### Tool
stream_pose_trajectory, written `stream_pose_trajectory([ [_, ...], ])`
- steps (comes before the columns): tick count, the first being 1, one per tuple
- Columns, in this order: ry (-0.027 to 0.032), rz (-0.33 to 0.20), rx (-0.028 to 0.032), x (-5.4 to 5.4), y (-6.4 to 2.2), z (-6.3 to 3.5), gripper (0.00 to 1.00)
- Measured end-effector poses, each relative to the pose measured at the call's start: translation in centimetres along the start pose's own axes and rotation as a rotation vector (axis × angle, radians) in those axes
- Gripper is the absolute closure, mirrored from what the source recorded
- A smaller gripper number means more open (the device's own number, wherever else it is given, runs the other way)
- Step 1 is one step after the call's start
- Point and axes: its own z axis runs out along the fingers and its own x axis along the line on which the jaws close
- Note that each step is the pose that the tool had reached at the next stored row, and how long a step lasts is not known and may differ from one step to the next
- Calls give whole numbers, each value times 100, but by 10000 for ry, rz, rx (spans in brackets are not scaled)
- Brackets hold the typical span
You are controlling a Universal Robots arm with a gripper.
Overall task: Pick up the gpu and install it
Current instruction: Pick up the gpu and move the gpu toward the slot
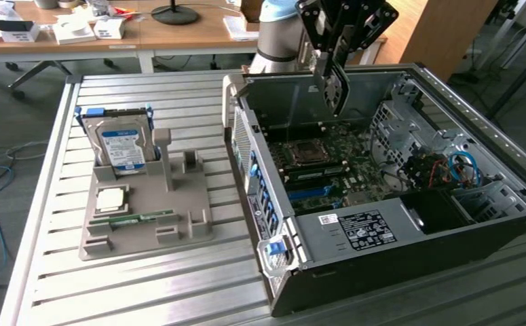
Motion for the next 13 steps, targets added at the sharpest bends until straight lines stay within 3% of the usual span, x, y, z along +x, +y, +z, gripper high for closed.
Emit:
stream_pose_trajectory([
  [13,0,-1,-2,-67,5,2,74],
])
